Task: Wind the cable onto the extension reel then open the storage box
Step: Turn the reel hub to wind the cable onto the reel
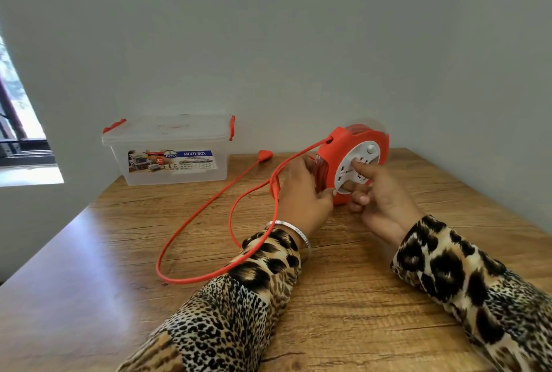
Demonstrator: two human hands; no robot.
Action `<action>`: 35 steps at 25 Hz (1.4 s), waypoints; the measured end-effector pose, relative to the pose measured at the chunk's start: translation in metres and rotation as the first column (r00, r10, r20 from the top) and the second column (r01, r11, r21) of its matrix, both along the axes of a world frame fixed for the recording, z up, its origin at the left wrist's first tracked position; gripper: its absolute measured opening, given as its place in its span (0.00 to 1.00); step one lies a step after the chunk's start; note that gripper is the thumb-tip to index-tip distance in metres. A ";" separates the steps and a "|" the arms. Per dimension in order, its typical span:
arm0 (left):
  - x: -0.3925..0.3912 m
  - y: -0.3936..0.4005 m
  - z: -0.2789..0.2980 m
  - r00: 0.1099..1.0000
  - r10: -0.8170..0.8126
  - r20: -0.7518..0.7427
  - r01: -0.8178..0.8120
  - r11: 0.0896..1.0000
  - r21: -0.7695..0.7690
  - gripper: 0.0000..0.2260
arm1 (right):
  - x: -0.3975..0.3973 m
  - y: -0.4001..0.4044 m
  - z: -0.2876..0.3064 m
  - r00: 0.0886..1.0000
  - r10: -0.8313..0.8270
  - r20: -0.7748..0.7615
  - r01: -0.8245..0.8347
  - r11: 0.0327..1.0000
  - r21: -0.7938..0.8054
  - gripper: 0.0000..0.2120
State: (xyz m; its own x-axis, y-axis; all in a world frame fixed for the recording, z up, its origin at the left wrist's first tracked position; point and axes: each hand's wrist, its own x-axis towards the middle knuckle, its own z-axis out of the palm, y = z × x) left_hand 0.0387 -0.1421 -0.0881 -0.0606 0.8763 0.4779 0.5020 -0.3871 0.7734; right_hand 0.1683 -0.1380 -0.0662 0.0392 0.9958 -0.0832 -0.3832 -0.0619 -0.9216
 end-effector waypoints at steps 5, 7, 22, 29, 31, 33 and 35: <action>-0.002 0.005 0.000 0.999 -0.019 0.045 0.015 0.995 0.096 0.19 | -0.001 0.000 0.001 1.000 0.000 -0.021 0.000 1.000 -0.025 0.08; -0.008 0.007 0.003 0.978 -0.068 0.196 0.048 0.993 0.106 0.18 | -0.001 -0.002 0.005 0.999 0.027 0.026 -0.027 0.999 -0.024 0.09; -0.052 0.002 0.025 0.993 -0.038 0.111 0.038 0.999 0.003 0.19 | 0.002 -0.010 -0.001 0.020 -0.546 0.837 -0.570 0.682 0.458 0.21; -0.066 0.008 0.028 0.938 -0.189 0.290 0.215 0.975 -0.057 0.21 | -0.009 0.001 0.015 -0.273 -0.585 0.764 -0.605 0.722 0.336 0.28; -0.064 0.009 0.030 0.941 -0.184 0.284 0.205 0.978 -0.045 0.22 | -0.011 0.000 0.017 -0.340 -0.658 0.672 -0.601 0.701 0.383 0.29; -0.059 0.010 0.033 0.947 -0.172 0.272 0.187 0.982 -0.030 0.22 | -0.009 -0.001 0.016 -0.333 -0.702 0.630 -0.574 0.681 0.454 0.30; -0.055 0.010 0.035 0.949 -0.172 0.264 0.180 0.984 -0.006 0.21 | -0.007 -0.003 0.012 -0.286 -0.732 0.619 -0.535 0.658 0.531 0.30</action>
